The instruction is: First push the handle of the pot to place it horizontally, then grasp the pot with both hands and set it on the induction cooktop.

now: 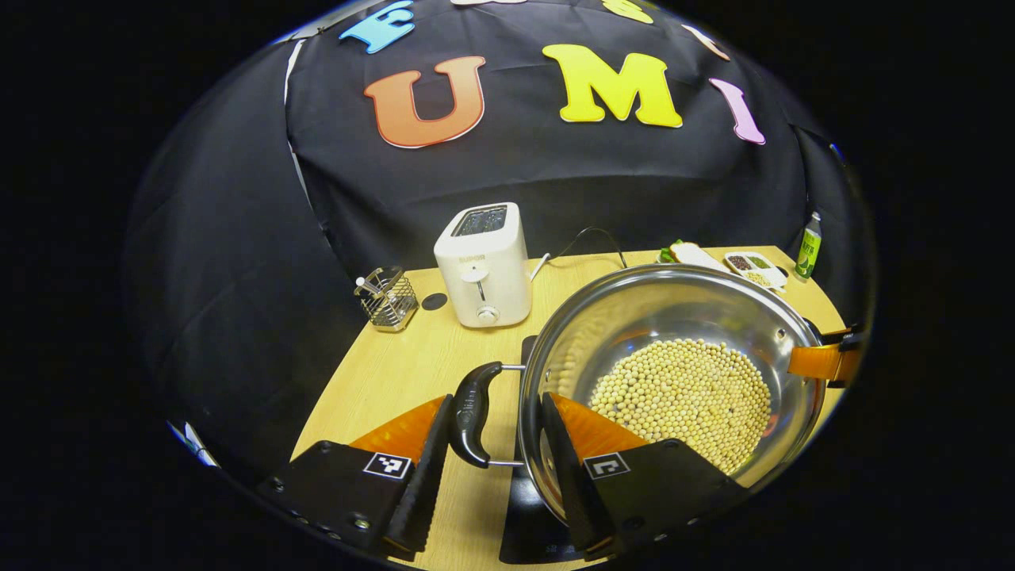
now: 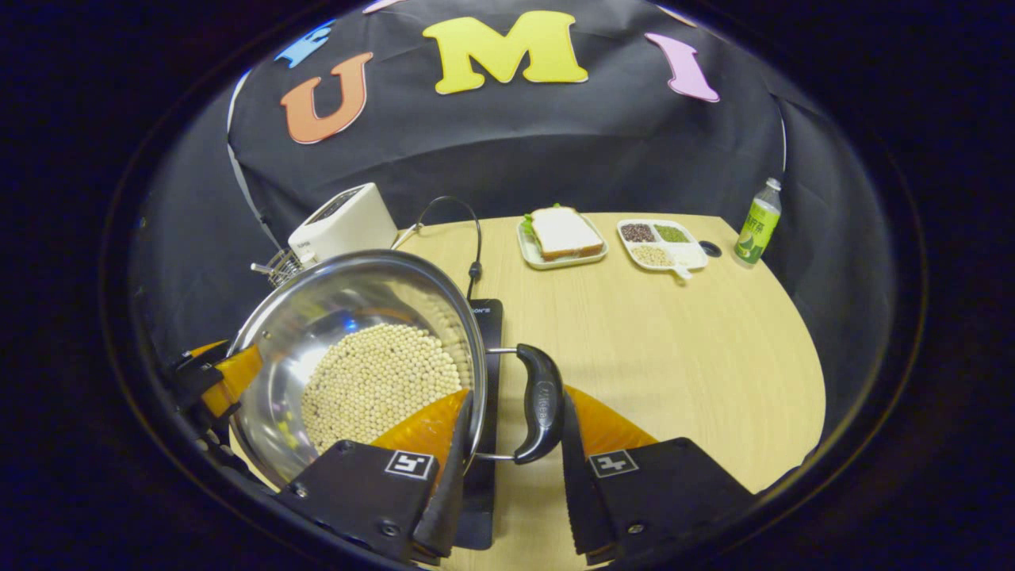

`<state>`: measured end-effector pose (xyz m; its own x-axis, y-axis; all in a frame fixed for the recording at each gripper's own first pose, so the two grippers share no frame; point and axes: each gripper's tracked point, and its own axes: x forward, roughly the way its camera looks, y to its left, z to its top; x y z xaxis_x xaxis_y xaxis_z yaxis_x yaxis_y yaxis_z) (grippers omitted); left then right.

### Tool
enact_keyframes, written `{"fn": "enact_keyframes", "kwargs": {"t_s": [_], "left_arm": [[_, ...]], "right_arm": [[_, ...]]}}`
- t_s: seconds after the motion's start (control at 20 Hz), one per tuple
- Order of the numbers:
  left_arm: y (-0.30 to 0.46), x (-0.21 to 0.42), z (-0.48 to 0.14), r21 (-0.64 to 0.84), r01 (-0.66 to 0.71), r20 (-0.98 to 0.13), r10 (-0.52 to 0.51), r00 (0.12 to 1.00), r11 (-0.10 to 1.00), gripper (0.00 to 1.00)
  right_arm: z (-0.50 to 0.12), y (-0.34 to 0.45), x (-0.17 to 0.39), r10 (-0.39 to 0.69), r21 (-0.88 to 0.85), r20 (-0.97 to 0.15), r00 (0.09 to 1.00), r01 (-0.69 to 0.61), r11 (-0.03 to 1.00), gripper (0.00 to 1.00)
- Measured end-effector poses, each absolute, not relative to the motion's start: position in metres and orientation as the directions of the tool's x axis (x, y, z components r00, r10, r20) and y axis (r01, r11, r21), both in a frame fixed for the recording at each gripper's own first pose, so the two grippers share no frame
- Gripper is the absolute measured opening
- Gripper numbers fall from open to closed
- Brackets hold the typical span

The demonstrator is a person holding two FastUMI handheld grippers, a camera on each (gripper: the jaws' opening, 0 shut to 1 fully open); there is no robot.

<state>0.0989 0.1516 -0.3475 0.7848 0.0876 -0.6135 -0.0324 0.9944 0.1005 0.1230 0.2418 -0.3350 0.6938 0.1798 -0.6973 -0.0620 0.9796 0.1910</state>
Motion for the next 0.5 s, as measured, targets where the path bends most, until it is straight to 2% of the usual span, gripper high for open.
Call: {"fn": "enact_keyframes", "kwargs": {"t_s": [0.5], "left_arm": [[0.168, 0.109, -0.371, 0.114, -0.038, -0.631, 0.102, 0.769, 0.993, 0.64]], "right_arm": [[-0.353, 0.261, 0.130, 0.172, 0.196, -0.717, 0.675, -0.043, 0.980, 0.54]]}}
